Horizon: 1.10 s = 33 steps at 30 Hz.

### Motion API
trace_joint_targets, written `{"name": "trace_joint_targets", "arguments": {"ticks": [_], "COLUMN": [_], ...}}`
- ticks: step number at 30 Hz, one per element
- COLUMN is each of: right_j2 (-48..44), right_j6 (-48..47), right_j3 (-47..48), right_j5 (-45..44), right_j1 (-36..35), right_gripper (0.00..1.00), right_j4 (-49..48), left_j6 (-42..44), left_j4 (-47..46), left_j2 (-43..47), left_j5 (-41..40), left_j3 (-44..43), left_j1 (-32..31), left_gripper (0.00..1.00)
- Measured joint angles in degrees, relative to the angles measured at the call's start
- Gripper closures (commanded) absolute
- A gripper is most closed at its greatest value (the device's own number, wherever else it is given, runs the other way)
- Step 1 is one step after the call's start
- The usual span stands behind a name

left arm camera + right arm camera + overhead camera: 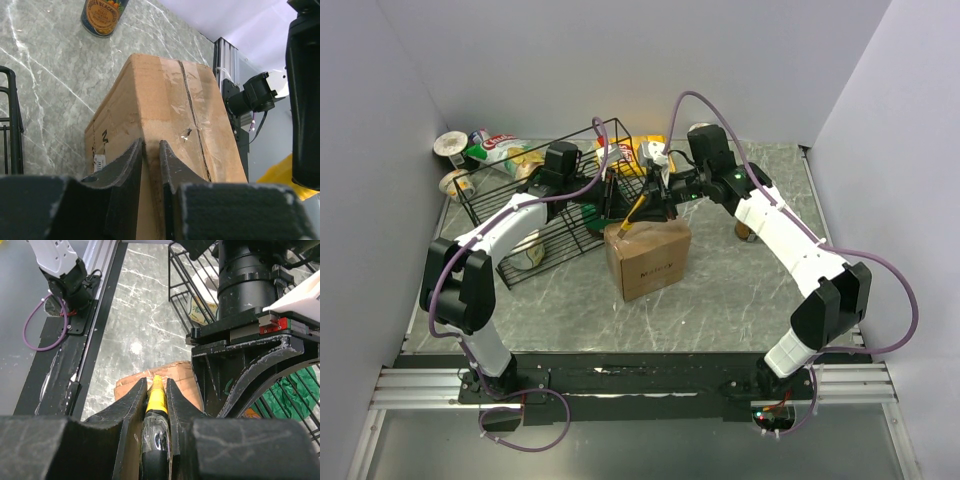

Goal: Unpack the express box

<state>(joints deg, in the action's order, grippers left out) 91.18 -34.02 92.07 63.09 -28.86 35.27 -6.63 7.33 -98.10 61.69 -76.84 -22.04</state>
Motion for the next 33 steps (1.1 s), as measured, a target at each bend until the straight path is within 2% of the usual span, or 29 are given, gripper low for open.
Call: {"name": "trace_joint_targets", "arguments": {"ticks": [13, 24, 33], "right_j2": [2.1, 5.2, 5.4], "right_j6": [-3.4, -9.0, -10.9], "right_j3": [2.1, 9.2, 10.2], "right_j5": [0.0, 0.0, 0.6], "right_j1": [0.0, 1.5, 2.3], "right_gripper": [1.00, 1.00, 1.00], "right_j4": [2.4, 12.9, 17.3], "left_j6": [0.4, 2.6, 3.8], "left_j4": [0.2, 1.4, 2.4], "left_j2": [0.0, 0.0, 0.0], "left_j5": [0.3, 0.4, 0.4], "left_j3": [0.0, -0.6, -1.0], "left_j1": [0.0, -0.2, -0.5], "left_gripper": [0.99, 0.99, 0.99]}}
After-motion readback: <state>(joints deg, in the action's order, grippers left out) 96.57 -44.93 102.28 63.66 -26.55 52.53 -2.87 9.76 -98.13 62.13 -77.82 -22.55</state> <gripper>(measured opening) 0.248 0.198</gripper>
